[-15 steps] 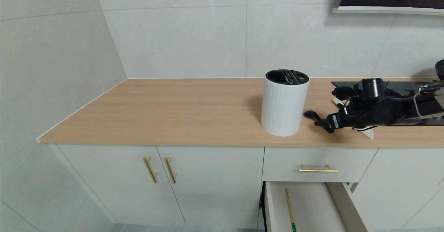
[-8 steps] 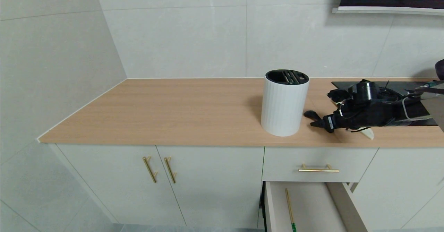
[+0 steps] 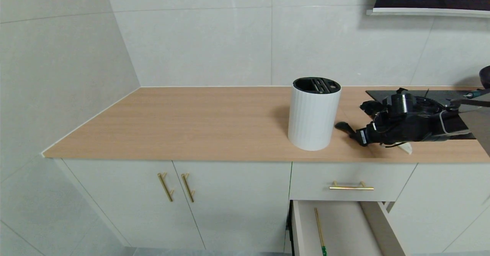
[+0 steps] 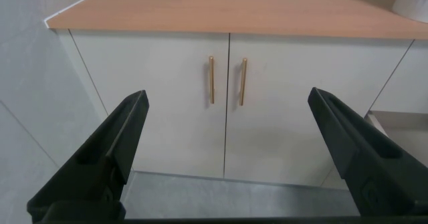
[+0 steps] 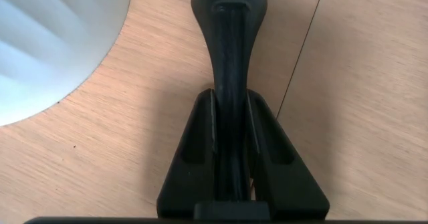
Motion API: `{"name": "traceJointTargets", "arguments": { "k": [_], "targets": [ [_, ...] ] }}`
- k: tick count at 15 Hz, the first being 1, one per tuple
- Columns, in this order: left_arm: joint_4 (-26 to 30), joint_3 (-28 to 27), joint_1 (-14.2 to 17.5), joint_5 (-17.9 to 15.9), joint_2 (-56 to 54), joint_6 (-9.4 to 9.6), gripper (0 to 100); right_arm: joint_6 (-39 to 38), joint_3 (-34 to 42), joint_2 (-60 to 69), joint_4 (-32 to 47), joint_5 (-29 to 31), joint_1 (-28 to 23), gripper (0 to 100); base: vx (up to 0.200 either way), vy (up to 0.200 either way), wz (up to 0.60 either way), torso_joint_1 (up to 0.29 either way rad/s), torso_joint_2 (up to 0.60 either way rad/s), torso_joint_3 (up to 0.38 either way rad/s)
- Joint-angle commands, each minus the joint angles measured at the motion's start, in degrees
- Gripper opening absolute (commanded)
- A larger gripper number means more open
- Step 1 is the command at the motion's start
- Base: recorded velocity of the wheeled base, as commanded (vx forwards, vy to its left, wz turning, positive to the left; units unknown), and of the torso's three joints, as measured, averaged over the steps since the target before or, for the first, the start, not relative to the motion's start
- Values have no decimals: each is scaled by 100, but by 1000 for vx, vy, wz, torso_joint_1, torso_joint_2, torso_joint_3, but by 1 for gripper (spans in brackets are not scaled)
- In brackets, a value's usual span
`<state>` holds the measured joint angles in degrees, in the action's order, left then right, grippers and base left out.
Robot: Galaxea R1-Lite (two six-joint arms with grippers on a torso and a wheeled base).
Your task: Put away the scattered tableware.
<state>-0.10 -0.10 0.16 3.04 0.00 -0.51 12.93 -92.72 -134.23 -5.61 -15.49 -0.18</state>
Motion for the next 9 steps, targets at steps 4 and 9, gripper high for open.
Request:
{"name": "traceJointTargets", "arguments": {
  "k": [4, 9],
  "targets": [
    [1, 1, 2, 4, 0, -2, 100, -230, 659, 1074, 69, 29, -17, 0, 0, 0, 0, 0, 0, 0],
    [1, 1, 2, 4, 0, -2, 100, -1425, 1819, 2929, 939, 556, 335, 0, 0, 0, 0, 0, 0, 0]
  ]
}}
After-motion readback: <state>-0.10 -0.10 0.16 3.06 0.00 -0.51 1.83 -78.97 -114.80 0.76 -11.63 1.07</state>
